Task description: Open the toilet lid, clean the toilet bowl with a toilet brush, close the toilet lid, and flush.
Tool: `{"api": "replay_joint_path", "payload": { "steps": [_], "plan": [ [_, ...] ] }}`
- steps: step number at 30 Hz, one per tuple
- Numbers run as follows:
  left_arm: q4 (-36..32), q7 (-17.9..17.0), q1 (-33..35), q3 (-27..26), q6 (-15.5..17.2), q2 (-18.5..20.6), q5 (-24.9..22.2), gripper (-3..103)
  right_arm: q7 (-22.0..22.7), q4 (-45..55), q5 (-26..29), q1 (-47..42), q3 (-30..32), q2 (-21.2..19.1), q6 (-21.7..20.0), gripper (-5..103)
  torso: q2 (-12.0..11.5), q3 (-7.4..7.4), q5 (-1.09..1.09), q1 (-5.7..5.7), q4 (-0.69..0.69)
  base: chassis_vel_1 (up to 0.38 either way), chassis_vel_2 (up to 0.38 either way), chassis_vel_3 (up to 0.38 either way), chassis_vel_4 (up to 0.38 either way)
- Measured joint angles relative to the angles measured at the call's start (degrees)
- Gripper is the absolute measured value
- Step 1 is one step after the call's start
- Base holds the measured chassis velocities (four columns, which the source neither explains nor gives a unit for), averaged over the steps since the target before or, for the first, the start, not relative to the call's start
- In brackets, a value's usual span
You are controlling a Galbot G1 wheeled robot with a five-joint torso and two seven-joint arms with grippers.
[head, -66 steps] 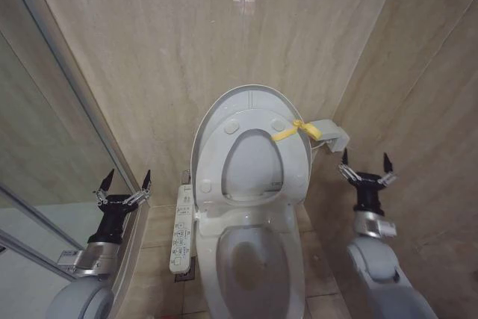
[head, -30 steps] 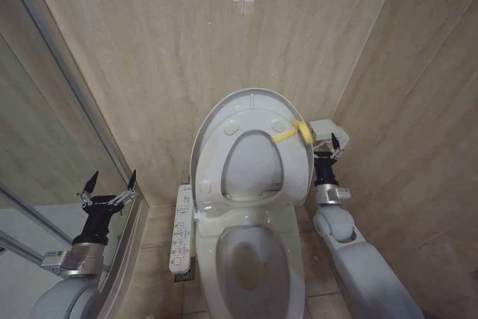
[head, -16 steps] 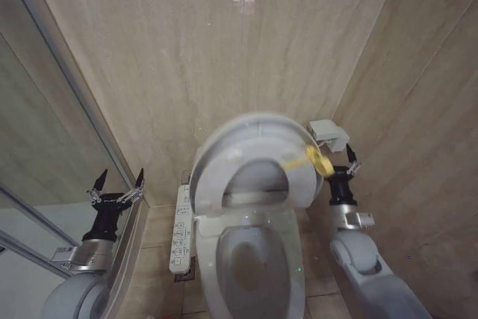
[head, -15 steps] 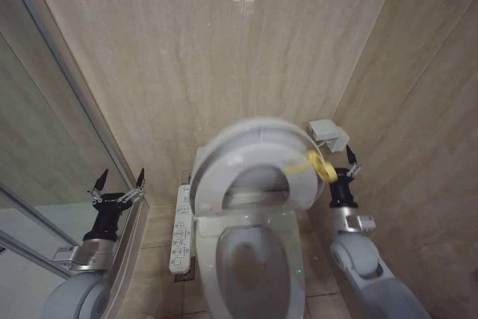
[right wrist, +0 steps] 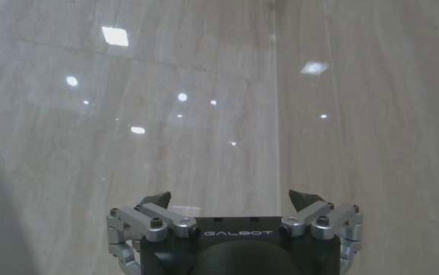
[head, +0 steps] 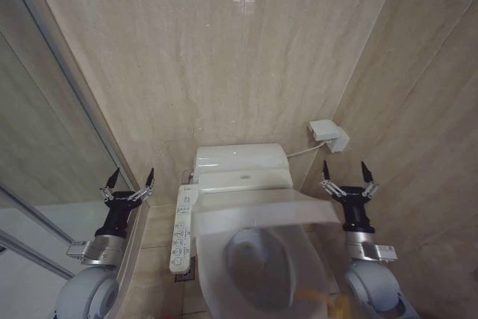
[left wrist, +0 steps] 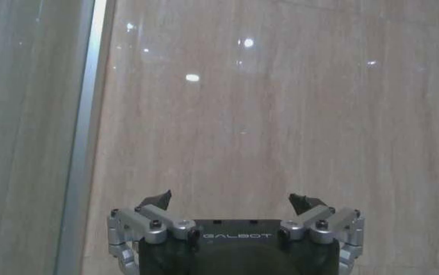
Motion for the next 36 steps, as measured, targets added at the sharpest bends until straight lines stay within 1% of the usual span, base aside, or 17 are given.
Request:
{"api": "replay_joint_path", "payload": {
  "steps": [8,11,13,16,17,19,27,36],
  "plan": [
    [-1.30,0.00,0.32,0.11,0.71,0.08,0.13,100,0.40,1.47,0.02,-1.65,2.47,0.88,0.08,100,-0.03,0.00,-0.03,0.00,0.00,0.000,0.000,0.000,0.000],
    [-1.63,0.08,0.56,0.01,0.74,0.06,0.51,100,0.44,2.29,-0.09,-2.77,2.78,1.64,0.06,100,-0.43,-0.21,-0.03,-0.15,0.00,0.000,0.000,0.000,0.000],
    [-1.64,0.09,0.68,0.01,0.57,0.01,0.56,100,0.45,2.44,-0.17,-2.99,2.79,1.86,0.06,100,-0.57,-0.28,-0.04,-0.21,0.00,0.000,0.000,0.000,0.000],
    [-1.64,0.25,1.31,0.09,-0.77,-0.30,0.97,100,0.56,2.85,-0.67,-3.74,2.66,2.74,0.19,100,-0.92,-0.42,-0.04,-0.43,0.00,0.000,0.000,0.000,0.000],
    [-1.64,0.25,1.31,0.09,-0.77,-0.30,0.97,100,0.56,2.85,-0.67,-3.74,2.66,2.74,0.19,100,-0.92,-0.42,-0.04,-0.43,0.00,0.000,0.000,0.000,0.000],
    [-1.85,0.37,1.91,0.00,-1.44,-0.47,1.25,100,1.16,3.07,-1.16,-3.98,2.40,3.10,0.16,100,-1.03,-0.45,-0.04,-0.53,0.03,0.000,0.000,0.000,0.000],
    [-3.13,0.42,3.47,-1.12,-1.91,-0.70,1.47,100,1.48,3.27,-1.68,-4.23,2.42,2.94,0.06,100,-1.08,-0.46,-0.04,-0.56,0.02,0.000,0.000,0.000,0.000],
    [-5.12,0.40,5.55,-2.68,-1.91,-1.22,1.45,100,1.42,6.40,-1.50,-5.64,2.33,2.17,-1.42,100,-1.06,-0.46,-0.04,-0.55,0.02,0.000,0.000,0.000,0.000]
  ]
}}
